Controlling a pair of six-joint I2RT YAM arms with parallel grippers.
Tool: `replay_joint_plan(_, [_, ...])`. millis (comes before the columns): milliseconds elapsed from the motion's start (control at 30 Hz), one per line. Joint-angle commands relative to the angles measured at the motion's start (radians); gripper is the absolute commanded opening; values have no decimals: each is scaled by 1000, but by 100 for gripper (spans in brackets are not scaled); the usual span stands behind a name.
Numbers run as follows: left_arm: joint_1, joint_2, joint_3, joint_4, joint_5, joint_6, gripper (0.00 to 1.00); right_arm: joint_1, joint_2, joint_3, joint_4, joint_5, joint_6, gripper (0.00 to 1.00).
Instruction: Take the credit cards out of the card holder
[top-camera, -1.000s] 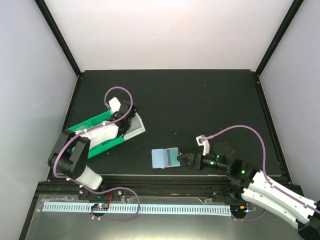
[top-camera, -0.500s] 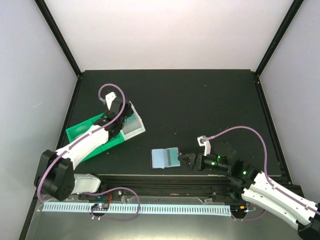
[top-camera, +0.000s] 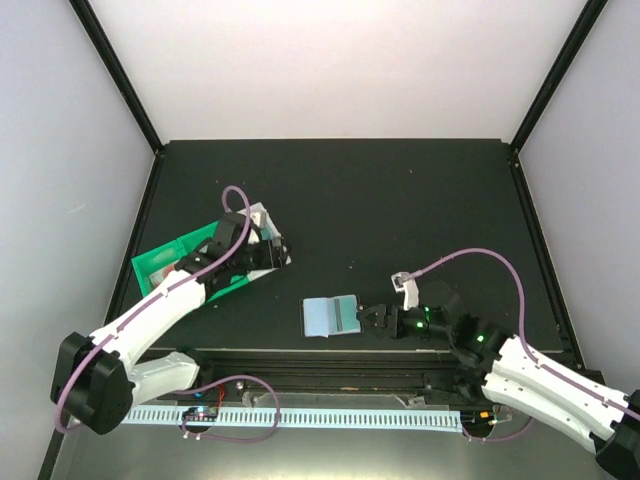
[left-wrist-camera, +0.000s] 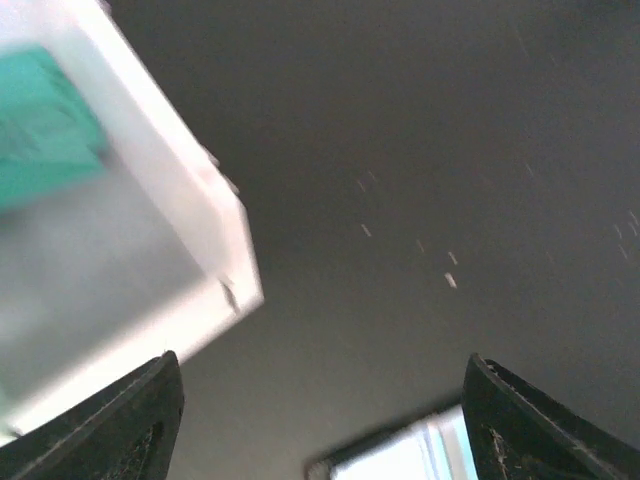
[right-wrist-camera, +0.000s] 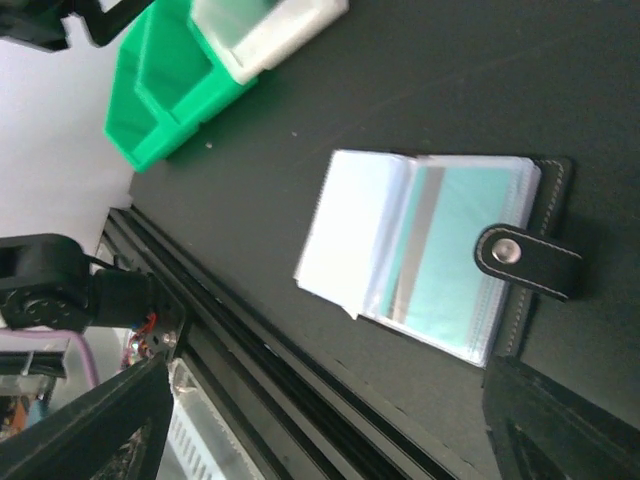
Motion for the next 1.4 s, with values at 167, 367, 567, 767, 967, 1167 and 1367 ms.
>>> replay_joint_plan(167, [-171, -47, -134, 53, 264, 24, 65, 1, 191, 41, 85, 15, -20, 47])
replay_joint_plan(367, [-256, -42, -239, 242, 354, -71, 62, 2, 330, 61, 141, 25, -40, 37])
replay_joint_plan(567, [-273, -12, -324, 343, 336, -122, 56, 1, 453, 68, 209, 6, -41, 36])
replay_joint_plan(767, [-273, 50, -348, 326, 297, -113, 52, 2, 556, 59, 272, -5, -34, 40])
replay_joint_plan(967, [-274, 86, -372, 347, 304, -105, 43, 2, 624, 56, 326, -15, -26, 40])
replay_joint_plan(1167, [-276, 104, -411, 382, 308, -116, 34, 2, 663, 53, 357, -24, -23, 39])
replay_joint_plan(1367, [-288, 121, -422, 410, 319, -127, 29, 2, 682, 52, 363, -26, -19, 39])
